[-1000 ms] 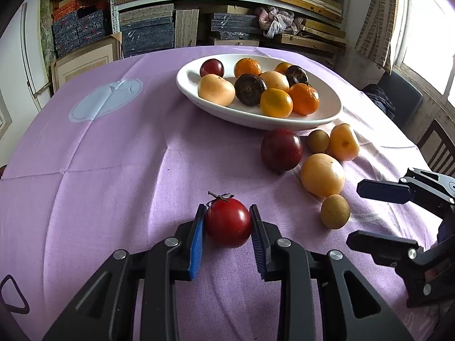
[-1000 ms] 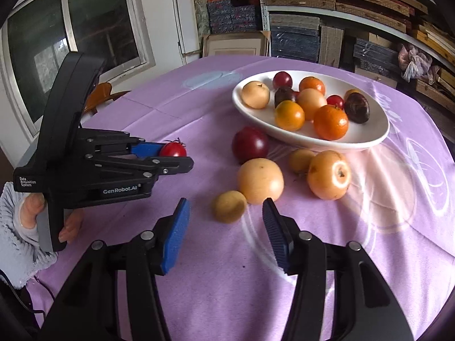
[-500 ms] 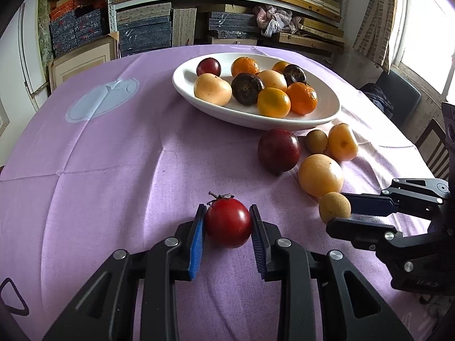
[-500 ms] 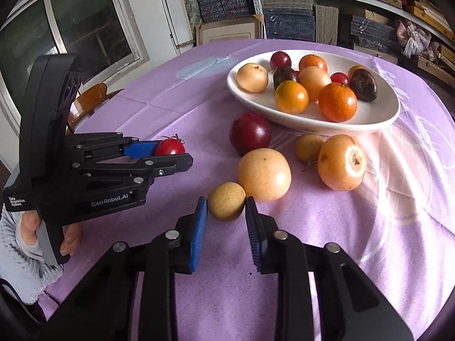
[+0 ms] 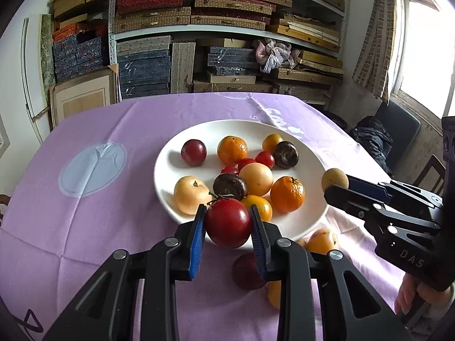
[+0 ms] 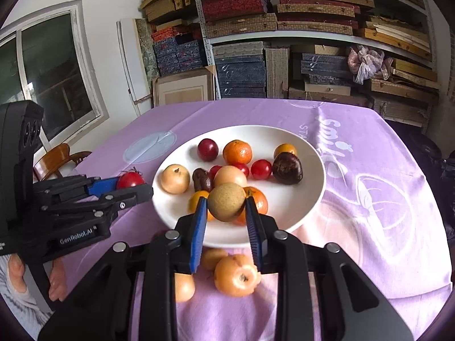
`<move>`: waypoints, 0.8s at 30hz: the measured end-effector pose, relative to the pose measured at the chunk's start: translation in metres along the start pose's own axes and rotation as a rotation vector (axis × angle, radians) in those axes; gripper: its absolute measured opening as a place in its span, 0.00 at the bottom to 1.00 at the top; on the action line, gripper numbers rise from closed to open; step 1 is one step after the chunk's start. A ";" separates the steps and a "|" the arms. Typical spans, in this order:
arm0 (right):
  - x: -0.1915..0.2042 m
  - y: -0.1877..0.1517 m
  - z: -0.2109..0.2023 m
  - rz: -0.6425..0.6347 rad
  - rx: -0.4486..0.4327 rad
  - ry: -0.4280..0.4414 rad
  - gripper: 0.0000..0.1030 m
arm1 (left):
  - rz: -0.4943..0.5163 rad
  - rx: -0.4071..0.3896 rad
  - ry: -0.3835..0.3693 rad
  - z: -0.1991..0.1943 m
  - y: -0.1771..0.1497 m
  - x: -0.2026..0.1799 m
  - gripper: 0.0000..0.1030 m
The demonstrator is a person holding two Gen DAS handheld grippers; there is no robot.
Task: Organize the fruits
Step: 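Carry the tomato and pale fruit onto the white plate and open both tools, then withdraw both open tools from the plate toward the large pale fruits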
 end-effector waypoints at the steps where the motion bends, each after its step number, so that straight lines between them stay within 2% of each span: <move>1: -0.005 0.004 0.006 0.024 -0.006 0.001 0.26 | -0.001 0.004 0.004 0.007 0.002 0.000 0.29; 5: -0.025 0.012 0.029 0.069 -0.011 -0.028 0.28 | -0.005 0.020 0.017 0.029 0.003 0.005 0.32; 6: -0.028 0.010 0.031 0.075 -0.017 -0.025 0.34 | -0.012 0.020 0.022 0.031 0.001 0.007 0.50; 7: -0.031 0.009 0.032 0.081 -0.019 -0.014 0.45 | -0.025 0.011 0.022 0.031 -0.001 0.010 0.74; 8: -0.033 0.008 0.033 0.085 -0.022 -0.021 0.64 | -0.036 -0.007 0.027 0.028 -0.003 0.013 0.81; 9: -0.036 0.008 0.029 0.087 -0.042 -0.031 0.67 | -0.043 -0.024 0.041 0.023 -0.004 0.017 0.87; 11: -0.034 0.013 0.015 0.083 -0.092 -0.013 0.68 | -0.042 -0.040 0.059 0.014 -0.004 0.023 0.88; 13: -0.031 0.016 -0.006 0.100 -0.135 0.024 0.76 | -0.065 -0.049 0.065 0.004 -0.005 0.030 0.92; 15: -0.028 0.018 -0.032 0.121 -0.185 0.061 0.96 | -0.090 -0.040 0.045 -0.006 -0.009 0.034 0.92; 17: -0.024 0.016 -0.056 0.125 -0.226 0.080 0.96 | -0.090 -0.030 0.049 -0.019 -0.020 0.034 0.93; 20: -0.020 0.002 -0.076 0.107 -0.225 0.090 0.96 | -0.037 0.022 0.079 -0.032 -0.044 0.022 0.95; 24: -0.028 -0.028 -0.081 0.056 -0.244 0.028 0.96 | 0.025 0.051 0.081 -0.042 -0.069 -0.007 0.97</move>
Point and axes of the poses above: each gripper's, at about its wrist camera, not at the fingertips, and z roughly the way its jaws point, x to its left, y to its top, the point moved 6 cm from there along z, roughly the way its jaws point, and after that the axes turned 14 degrees about z, right-handed, at the moved point
